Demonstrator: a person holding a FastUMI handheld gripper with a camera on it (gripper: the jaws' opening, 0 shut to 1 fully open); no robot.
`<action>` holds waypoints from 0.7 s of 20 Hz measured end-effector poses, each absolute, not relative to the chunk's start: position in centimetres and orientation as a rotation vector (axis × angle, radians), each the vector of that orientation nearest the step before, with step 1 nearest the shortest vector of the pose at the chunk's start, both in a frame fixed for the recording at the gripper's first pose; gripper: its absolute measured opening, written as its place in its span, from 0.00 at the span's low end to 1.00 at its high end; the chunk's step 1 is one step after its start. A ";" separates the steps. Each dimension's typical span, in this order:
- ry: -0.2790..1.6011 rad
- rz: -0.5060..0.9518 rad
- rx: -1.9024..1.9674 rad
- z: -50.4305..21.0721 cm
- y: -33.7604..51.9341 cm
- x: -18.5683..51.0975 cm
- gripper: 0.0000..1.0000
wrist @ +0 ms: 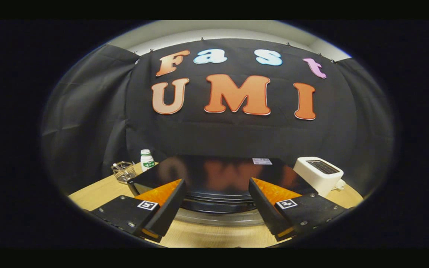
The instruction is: Open the toaster oven, put the food inside, and close the toaster oven door.
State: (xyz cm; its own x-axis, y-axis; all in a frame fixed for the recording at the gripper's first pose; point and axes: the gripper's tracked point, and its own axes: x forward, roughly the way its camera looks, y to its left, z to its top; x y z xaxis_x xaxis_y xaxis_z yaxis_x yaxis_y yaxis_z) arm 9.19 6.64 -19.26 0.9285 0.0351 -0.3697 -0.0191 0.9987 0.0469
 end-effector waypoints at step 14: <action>0.458 0.148 0.069 -20.5 8.3 0.7 0.71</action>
State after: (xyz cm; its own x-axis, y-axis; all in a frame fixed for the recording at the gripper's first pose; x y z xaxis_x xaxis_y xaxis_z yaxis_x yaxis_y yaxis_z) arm 0.70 8.32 -20.47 0.8867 0.1573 -0.4348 -0.1263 0.9870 0.0996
